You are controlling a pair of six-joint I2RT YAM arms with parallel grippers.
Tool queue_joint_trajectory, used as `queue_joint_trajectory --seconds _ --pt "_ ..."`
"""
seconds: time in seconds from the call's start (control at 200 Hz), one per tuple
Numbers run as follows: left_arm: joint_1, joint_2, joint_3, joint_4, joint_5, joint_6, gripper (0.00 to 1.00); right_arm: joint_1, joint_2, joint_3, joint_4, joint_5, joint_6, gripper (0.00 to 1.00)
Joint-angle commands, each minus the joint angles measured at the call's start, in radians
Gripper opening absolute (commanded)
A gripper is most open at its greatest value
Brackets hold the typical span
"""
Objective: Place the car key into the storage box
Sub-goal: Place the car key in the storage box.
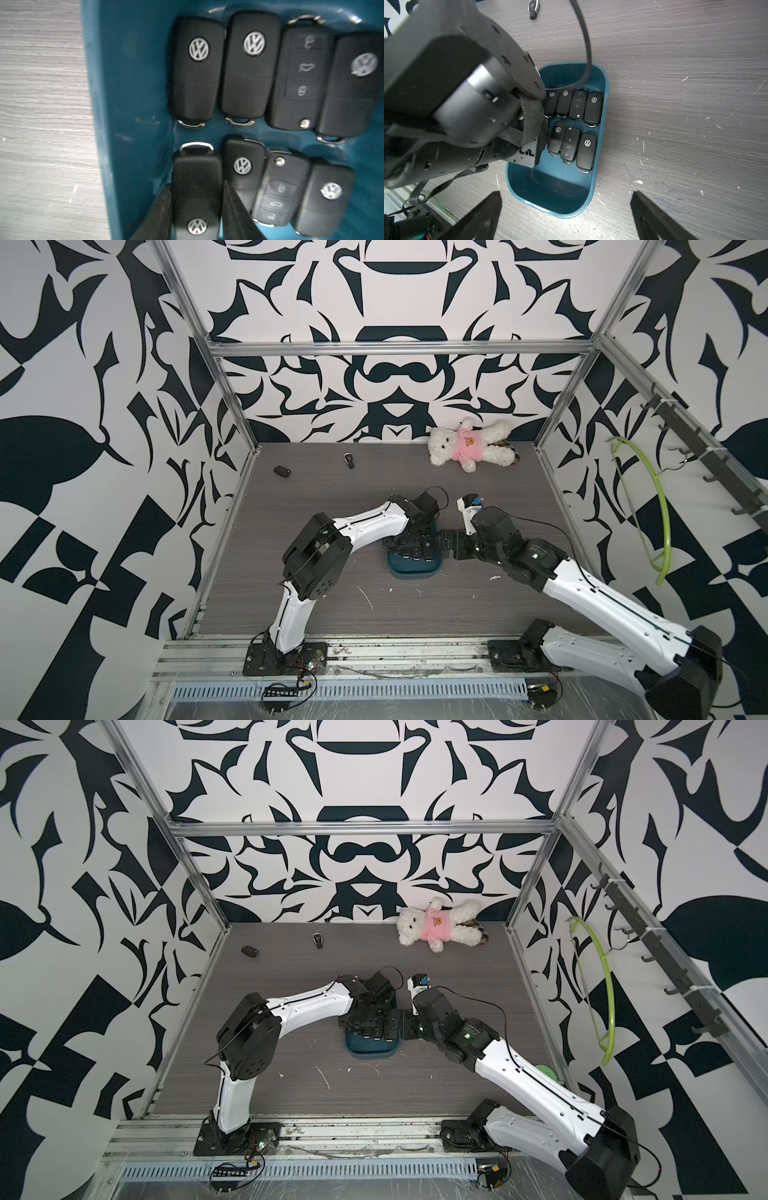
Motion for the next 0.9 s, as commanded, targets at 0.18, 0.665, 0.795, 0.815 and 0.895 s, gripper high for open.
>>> queue_joint_trajectory --seconds 0.18,0.665,0.795,0.815,0.895 --pt "0.013 0.025 0.017 -0.032 -0.003 0.016 0.38 0.002 0.015 -0.002 0.063 -0.058 -0.003 1.0" --pt "0.015 0.029 0.047 -0.051 -0.003 0.024 0.49 0.002 0.024 -0.009 0.096 -0.112 -0.009 1.0" --pt "0.015 0.015 0.057 -0.06 -0.007 0.022 0.5 0.002 0.028 -0.007 0.096 -0.109 -0.008 1.0" --pt "0.013 0.012 0.058 -0.062 -0.007 0.021 0.51 0.002 0.028 -0.007 0.097 -0.11 -0.009 1.0" --pt "0.014 -0.006 0.066 -0.069 -0.011 0.022 0.52 0.002 0.03 -0.005 0.1 -0.114 -0.011 1.0"
